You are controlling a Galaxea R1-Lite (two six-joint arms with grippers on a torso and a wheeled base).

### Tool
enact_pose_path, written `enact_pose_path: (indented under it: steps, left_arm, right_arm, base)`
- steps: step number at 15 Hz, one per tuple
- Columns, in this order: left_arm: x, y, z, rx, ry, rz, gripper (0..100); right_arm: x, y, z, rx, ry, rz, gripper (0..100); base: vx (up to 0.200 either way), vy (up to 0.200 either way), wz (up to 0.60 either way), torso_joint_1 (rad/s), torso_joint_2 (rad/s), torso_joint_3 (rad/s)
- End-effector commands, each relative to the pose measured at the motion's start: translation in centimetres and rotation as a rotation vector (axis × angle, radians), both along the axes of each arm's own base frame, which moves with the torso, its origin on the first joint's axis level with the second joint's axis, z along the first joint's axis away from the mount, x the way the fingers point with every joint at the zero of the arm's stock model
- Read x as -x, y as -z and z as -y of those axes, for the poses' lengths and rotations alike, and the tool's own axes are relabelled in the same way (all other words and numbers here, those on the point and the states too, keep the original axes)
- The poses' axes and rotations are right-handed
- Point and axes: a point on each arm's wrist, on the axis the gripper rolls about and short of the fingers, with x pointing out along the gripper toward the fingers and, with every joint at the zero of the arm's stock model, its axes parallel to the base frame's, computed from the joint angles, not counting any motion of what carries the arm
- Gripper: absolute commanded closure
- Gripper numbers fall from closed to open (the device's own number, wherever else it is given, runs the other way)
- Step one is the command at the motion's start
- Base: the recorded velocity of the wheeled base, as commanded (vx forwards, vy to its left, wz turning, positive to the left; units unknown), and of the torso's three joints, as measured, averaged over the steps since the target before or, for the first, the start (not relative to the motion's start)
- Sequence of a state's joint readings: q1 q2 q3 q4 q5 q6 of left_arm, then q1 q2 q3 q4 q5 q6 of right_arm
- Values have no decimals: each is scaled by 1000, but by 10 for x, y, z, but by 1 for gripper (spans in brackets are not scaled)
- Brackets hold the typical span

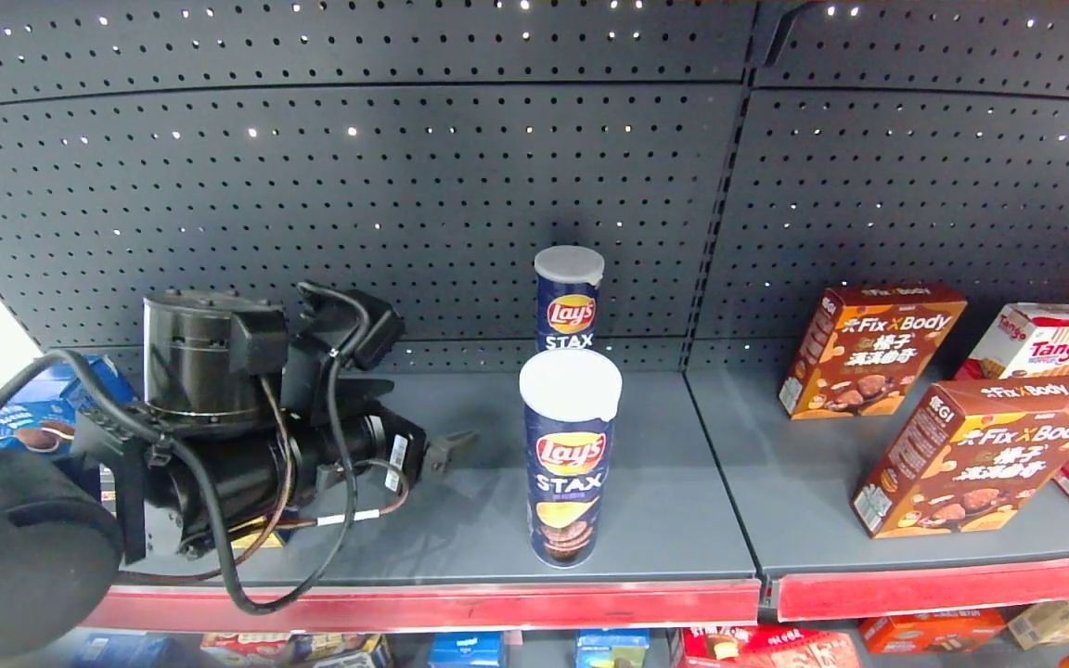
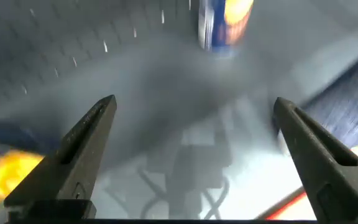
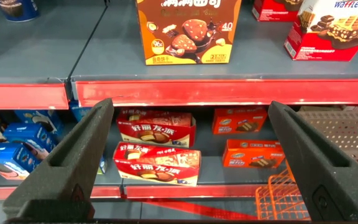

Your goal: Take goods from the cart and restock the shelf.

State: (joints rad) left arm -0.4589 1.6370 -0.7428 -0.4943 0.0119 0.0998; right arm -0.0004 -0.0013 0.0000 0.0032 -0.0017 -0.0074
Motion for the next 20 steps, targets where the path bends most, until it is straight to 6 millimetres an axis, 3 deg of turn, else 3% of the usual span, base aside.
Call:
enact_pose_path:
  steps: [1,8,13,20]
  left_arm:
    - [10,13,-2,-27,0,-45,0]
    - [15,22,8,-53,7,-64,0]
    - [17,28,30,-23,17,-75,0]
    - [11,33,37,-28,22,-77,0]
  right_arm:
    - [0,0,0,0,-1,-1,0]
    - [0,0,0,0,-1,-1,0]
    - [0,0,0,0,-1,-1,0]
    - [0,0,0,0,-1,-1,0]
  base:
    - [0,0,0,0,0,0]
    - [0,0,0,0,0,0]
    - [0,0,0,0,0,0]
    - [0,0,0,0,0,0]
